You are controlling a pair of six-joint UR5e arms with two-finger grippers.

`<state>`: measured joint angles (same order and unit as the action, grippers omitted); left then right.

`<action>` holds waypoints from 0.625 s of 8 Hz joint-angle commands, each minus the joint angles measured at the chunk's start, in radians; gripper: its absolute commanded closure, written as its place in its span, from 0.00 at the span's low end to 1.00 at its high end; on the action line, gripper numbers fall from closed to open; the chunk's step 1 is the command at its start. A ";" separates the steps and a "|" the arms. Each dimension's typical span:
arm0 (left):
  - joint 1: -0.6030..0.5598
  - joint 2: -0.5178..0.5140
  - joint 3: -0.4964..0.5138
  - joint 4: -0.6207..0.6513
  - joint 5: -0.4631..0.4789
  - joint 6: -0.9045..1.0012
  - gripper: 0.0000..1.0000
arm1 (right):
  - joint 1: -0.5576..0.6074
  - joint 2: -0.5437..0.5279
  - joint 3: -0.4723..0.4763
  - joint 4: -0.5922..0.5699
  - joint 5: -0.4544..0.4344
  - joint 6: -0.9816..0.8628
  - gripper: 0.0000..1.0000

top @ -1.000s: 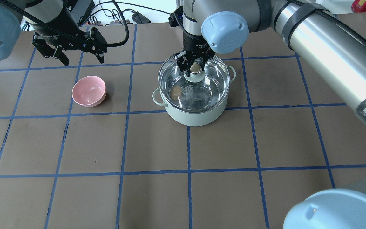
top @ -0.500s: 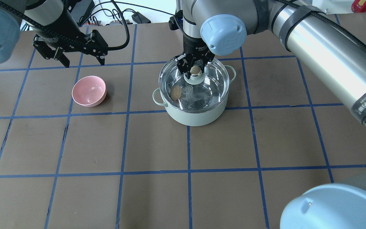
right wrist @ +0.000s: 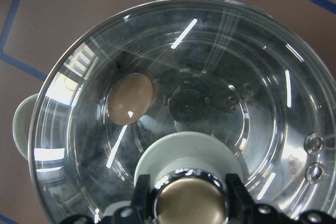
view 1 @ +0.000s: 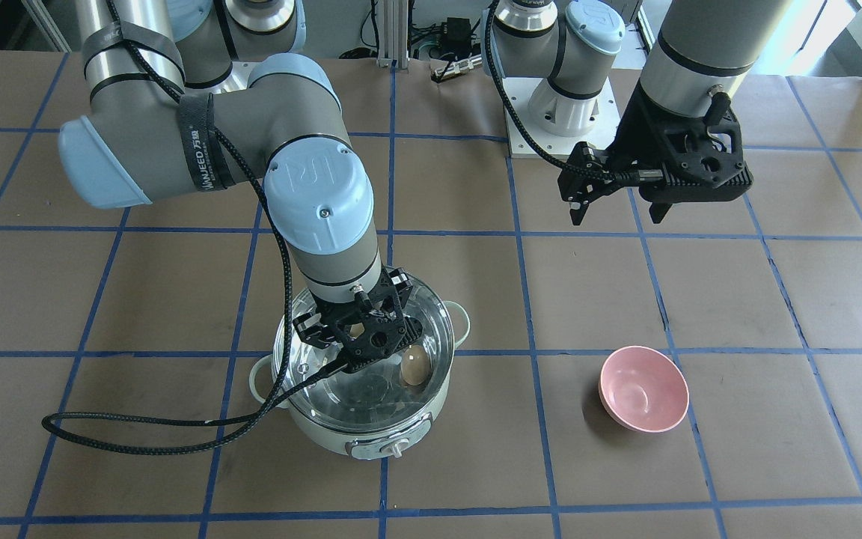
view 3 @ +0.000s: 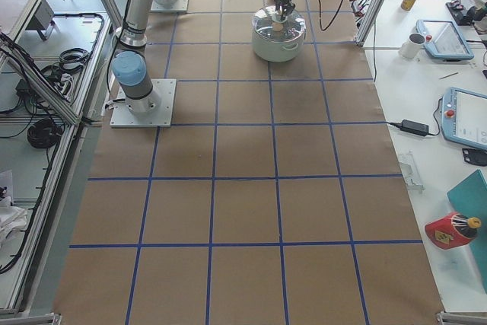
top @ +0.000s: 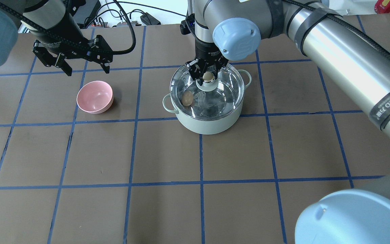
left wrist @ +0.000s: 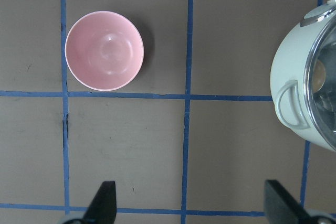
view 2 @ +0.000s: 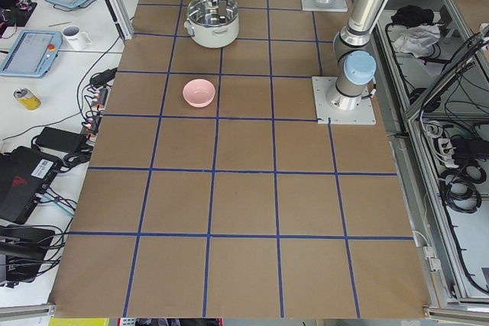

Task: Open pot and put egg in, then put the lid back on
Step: 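Lower the lid onto the pot and release the knob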

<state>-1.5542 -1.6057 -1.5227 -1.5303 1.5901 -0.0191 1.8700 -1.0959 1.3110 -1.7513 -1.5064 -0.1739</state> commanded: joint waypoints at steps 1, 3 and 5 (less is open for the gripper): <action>0.002 -0.005 -0.001 -0.007 -0.005 0.001 0.00 | 0.000 0.010 0.001 -0.001 0.000 -0.001 1.00; -0.003 -0.006 -0.001 -0.005 -0.007 0.001 0.00 | 0.000 0.010 0.001 -0.001 0.000 -0.002 1.00; -0.006 -0.005 -0.001 -0.002 -0.010 -0.001 0.00 | -0.002 -0.001 0.001 0.001 0.002 0.001 0.00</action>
<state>-1.5578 -1.6112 -1.5232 -1.5344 1.5855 -0.0191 1.8700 -1.0873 1.3121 -1.7506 -1.5054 -0.1755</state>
